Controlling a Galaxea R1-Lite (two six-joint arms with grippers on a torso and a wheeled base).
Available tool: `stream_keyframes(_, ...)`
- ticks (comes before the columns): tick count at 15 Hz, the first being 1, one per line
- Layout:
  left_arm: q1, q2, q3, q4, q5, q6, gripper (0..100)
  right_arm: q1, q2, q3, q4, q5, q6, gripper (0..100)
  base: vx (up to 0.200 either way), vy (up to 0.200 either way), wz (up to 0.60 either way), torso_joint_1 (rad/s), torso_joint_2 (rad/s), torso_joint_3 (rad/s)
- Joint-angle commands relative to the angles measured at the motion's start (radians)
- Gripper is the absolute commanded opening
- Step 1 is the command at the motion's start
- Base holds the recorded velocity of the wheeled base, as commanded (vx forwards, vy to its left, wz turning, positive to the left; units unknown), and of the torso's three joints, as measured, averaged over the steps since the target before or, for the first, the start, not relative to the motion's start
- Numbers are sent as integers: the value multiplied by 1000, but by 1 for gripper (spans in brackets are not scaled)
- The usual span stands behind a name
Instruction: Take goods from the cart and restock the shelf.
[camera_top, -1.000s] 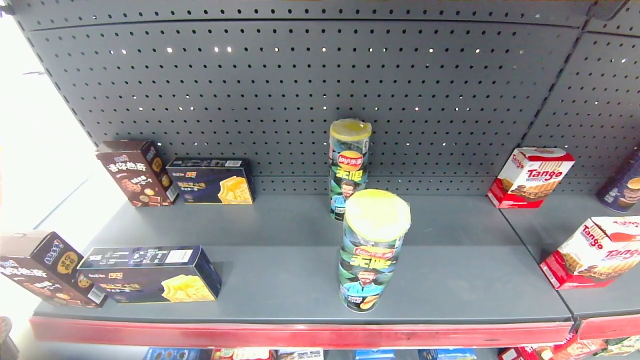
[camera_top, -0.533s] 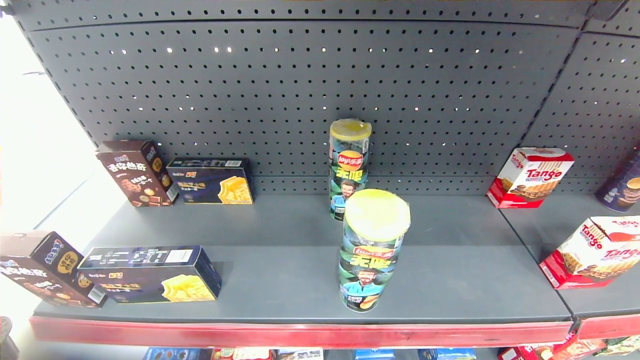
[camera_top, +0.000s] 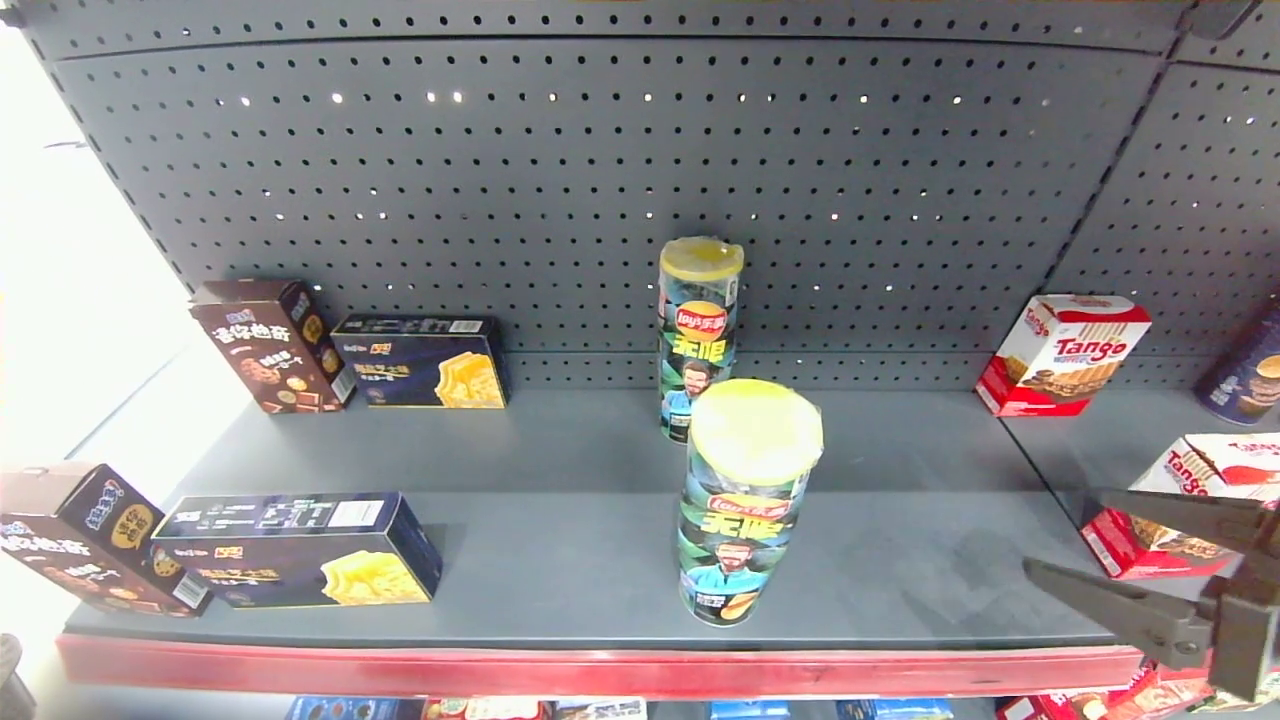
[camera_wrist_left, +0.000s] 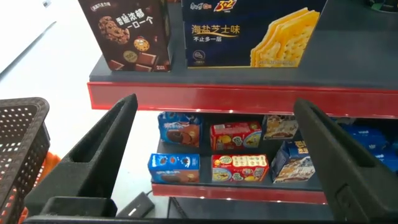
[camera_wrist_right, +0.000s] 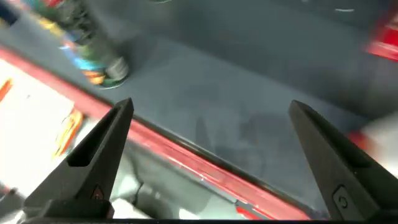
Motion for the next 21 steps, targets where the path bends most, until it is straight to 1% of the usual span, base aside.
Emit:
stream_keyframes(1, 0, 4, 0, -2, 1, 0, 100, 73, 143, -19, -2, -9, -9, 100, 0, 0, 0, 0, 0, 0)
stream_keyframes(2, 0, 4, 0, 0, -1, 0, 100, 88, 180, -24, -12, -8, -20, 100, 0, 0, 0, 0, 0, 0)
stream_keyframes(4, 0, 4, 0, -2, -1, 0, 100, 120, 263, -28, -81, -6, -31, 100, 0, 0, 0, 0, 0, 0)
stream_keyframes(6, 0, 4, 0, -2, -1, 0, 100, 139, 312, -40, -118, -8, -31, 100, 0, 0, 0, 0, 0, 0)
stream_keyframes(11, 0, 4, 0, -2, -1, -2, 100, 176, 405, -113, -119, -5, -31, 100, 0, 0, 0, 0, 0, 0)
stream_keyframes(21, 0, 4, 0, 0, -1, -3, 100, 192, 533, -226, -121, -5, -34, 100, 0, 0, 0, 0, 0, 0)
